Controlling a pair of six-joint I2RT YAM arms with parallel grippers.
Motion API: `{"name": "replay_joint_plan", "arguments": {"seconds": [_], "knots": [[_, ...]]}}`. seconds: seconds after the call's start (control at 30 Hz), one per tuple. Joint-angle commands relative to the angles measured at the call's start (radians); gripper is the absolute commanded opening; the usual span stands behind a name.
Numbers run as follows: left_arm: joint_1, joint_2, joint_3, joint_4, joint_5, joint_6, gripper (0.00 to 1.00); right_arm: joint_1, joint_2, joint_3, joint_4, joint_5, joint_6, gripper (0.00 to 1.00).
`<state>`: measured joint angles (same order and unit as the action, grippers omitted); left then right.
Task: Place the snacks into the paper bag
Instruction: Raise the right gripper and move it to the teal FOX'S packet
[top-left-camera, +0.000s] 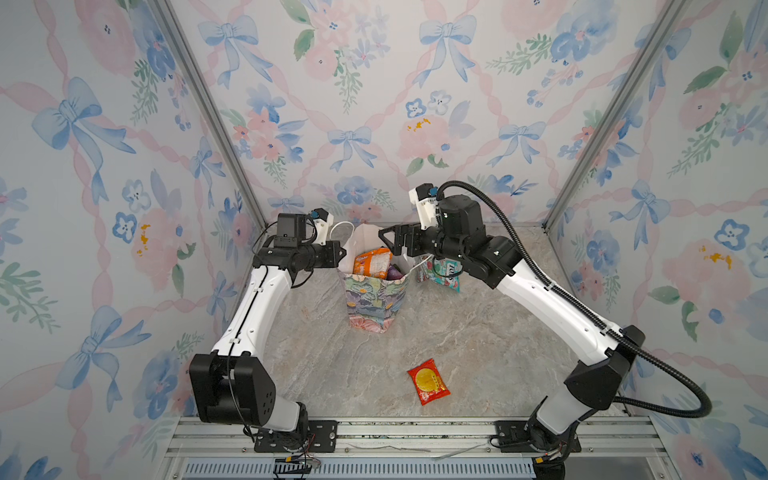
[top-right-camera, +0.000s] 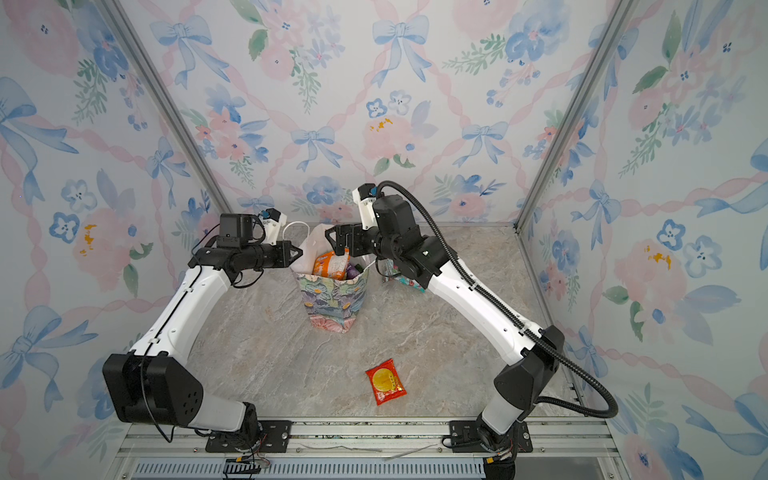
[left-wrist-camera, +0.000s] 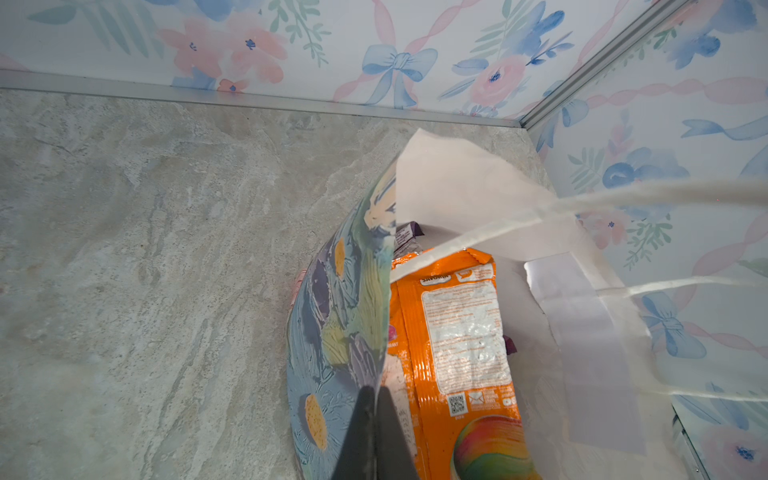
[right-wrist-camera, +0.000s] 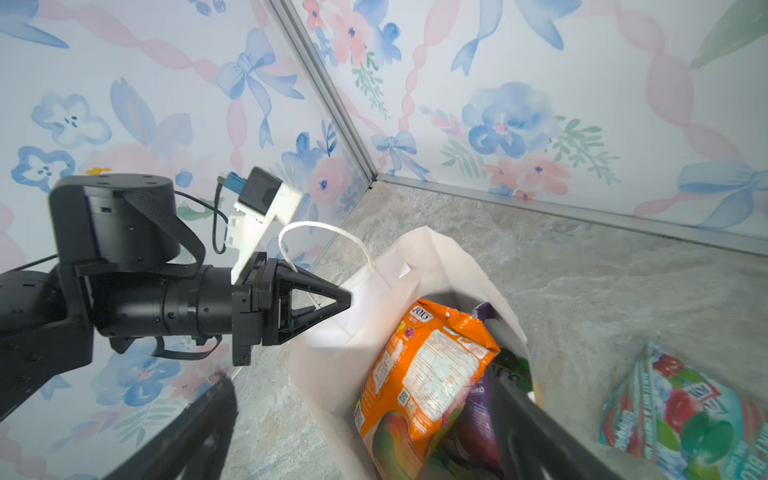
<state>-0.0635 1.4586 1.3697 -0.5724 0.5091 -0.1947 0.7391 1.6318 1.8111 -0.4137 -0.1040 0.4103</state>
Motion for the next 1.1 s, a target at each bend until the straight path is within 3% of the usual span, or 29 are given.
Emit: {"name": "replay_joint_plan", "arguments": {"seconds": [0.0, 0.3, 0.5, 0.67, 0.8, 1.07], "knots": [[-0.004, -0.007, -0.026, -0.029, -0.015, 0.021, 0.00, -0.059, -0.088, -0.016, -0.017, 0.067, -0.047, 0.97], [-0.003, 0.000, -0.026, -0.030, -0.020, 0.020, 0.00, -0.330, -0.316, -0.373, -0.023, 0.091, 0.015, 0.97], [-0.004, 0.006, -0.026, -0.029, -0.017, 0.018, 0.00, -0.460, -0.261, -0.501, -0.035, 0.101, 0.010, 0.97], [-0.004, 0.002, -0.029, -0.028, -0.018, 0.020, 0.00, -0.478, -0.066, -0.459, -0.059, 0.061, 0.005, 0.96], [-0.004, 0.003, -0.029, -0.029, -0.020, 0.019, 0.00, -0.478, 0.081, -0.445, -0.021, -0.027, 0.099, 0.97], [-0.003, 0.003, -0.030, -0.029, -0.018, 0.023, 0.00, -0.402, 0.072, -0.676, 0.273, -0.024, 0.401, 0.97]]}}
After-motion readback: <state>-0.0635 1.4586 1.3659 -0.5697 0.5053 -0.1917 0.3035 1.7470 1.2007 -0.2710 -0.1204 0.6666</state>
